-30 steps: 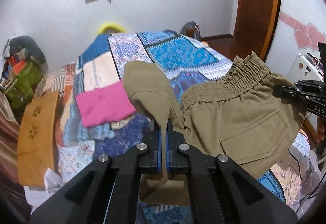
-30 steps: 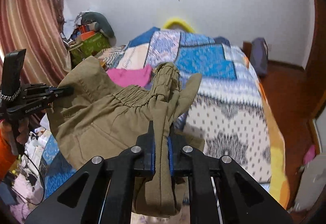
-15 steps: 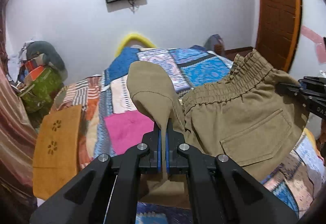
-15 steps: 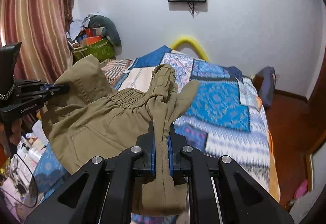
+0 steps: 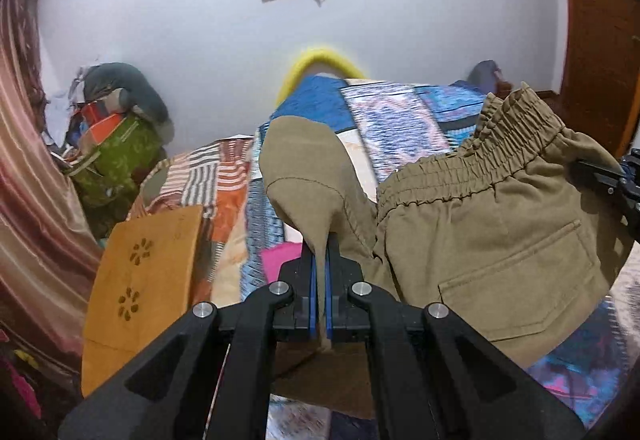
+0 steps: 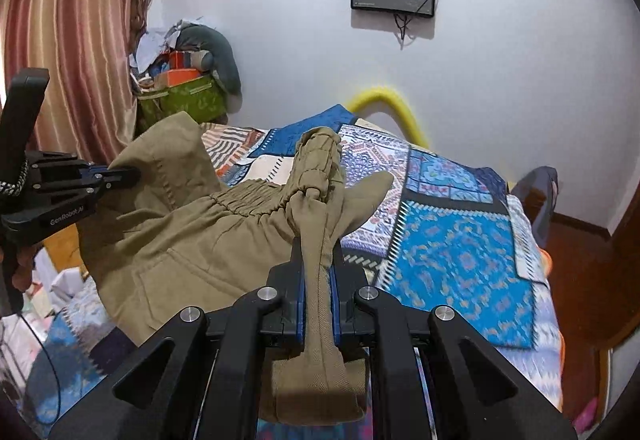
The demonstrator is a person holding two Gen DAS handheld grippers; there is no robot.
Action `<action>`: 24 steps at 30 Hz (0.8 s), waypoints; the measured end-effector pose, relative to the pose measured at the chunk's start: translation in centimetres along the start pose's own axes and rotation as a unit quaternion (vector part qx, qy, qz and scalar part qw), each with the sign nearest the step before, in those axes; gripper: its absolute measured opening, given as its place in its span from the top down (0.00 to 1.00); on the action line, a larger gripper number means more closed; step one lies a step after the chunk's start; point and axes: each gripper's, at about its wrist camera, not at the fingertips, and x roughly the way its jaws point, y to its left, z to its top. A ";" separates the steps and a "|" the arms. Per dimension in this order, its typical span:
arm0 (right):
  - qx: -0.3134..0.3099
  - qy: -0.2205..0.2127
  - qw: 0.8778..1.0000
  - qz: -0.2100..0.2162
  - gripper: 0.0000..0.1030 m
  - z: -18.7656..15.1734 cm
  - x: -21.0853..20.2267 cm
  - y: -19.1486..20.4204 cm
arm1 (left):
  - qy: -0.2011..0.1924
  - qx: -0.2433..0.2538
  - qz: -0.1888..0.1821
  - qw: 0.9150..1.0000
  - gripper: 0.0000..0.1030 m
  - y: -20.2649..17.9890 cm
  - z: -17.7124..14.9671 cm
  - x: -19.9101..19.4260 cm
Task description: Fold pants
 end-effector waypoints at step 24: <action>-0.023 0.215 0.976 0.018 0.75 -5.6 13.1 0.3 | 0.206 -0.052 0.031 0.977 0.86 5.8 -10.8 16.9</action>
